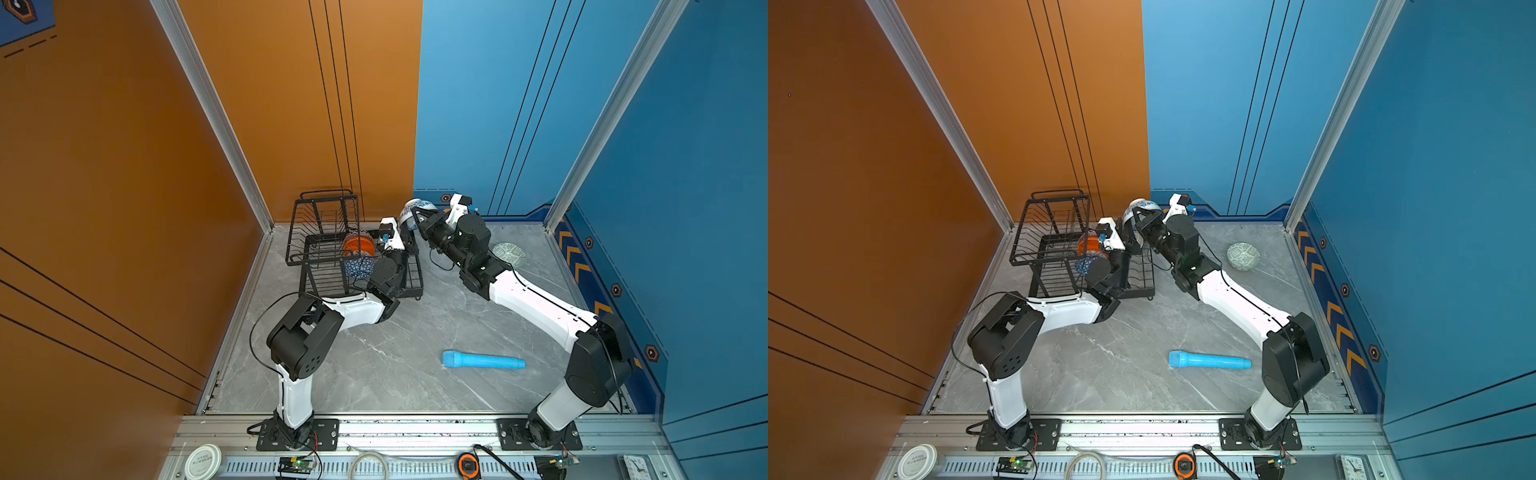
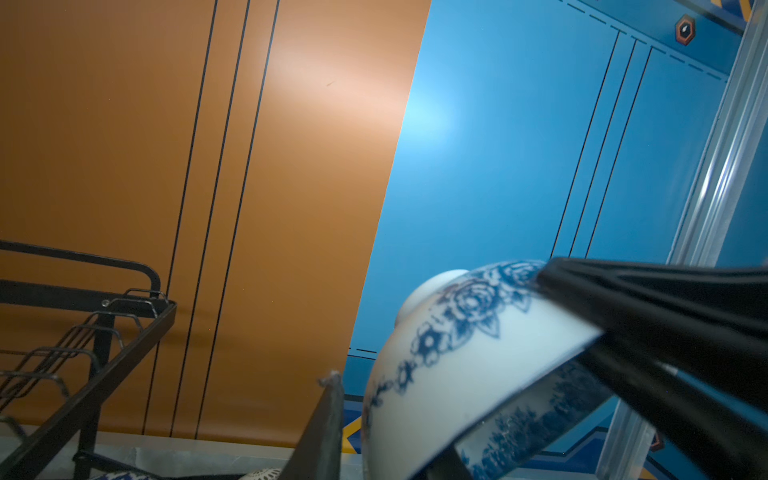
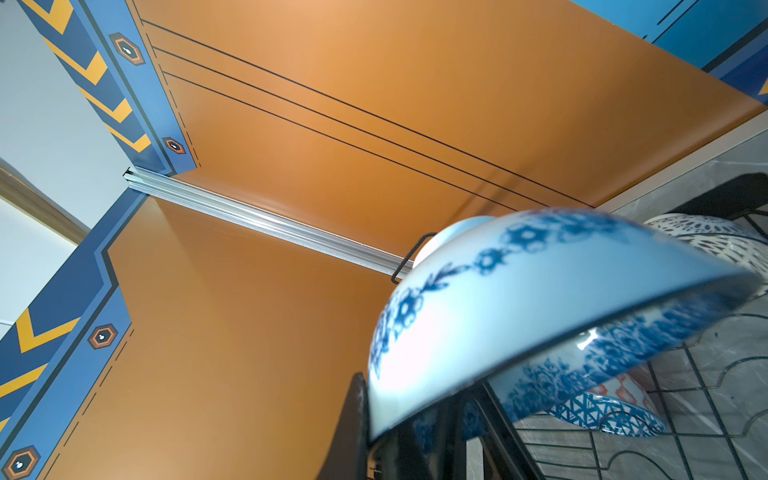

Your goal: Load the bowls into the dish rack

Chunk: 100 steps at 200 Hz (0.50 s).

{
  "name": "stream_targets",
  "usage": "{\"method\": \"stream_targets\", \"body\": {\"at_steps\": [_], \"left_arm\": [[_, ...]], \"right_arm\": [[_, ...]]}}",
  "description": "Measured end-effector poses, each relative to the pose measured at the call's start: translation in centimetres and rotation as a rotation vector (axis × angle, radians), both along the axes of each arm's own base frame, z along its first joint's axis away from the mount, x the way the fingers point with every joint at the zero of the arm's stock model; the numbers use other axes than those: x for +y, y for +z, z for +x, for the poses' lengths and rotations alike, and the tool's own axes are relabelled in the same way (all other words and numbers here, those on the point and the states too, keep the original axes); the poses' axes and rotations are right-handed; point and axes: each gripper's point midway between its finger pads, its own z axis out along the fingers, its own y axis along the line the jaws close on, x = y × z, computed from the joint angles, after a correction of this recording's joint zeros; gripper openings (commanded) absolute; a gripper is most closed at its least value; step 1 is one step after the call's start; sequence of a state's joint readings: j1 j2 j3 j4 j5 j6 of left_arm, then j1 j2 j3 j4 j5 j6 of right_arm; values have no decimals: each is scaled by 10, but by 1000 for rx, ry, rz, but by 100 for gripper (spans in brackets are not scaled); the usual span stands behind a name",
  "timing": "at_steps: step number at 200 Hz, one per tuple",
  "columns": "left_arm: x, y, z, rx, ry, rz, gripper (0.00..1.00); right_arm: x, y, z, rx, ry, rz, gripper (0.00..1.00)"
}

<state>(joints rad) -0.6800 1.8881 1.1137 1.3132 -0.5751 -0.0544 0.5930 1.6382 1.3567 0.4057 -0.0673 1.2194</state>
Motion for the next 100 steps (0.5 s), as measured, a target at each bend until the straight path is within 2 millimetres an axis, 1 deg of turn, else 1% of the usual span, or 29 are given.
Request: {"method": "stream_targets", "body": {"at_steps": [29,46,74,86,100], "left_arm": [[2,1,-3,-4,-1,-5,42],[4,-2,-5,1,-1,-2,45],[7,-9,-8,12,-1,7,52],[8,-12,-10,18,0,14,58],[14,-14,-13,20,4,12,63]], "right_arm": [[-1,0,4,-4,1,2,0],[-3,-2,10,-7,-7,5,0],[-3,-11,18,5,-15,7,0],[-2,-15,21,10,-17,7,0],[-1,-22,25,19,-22,2,0]]}}
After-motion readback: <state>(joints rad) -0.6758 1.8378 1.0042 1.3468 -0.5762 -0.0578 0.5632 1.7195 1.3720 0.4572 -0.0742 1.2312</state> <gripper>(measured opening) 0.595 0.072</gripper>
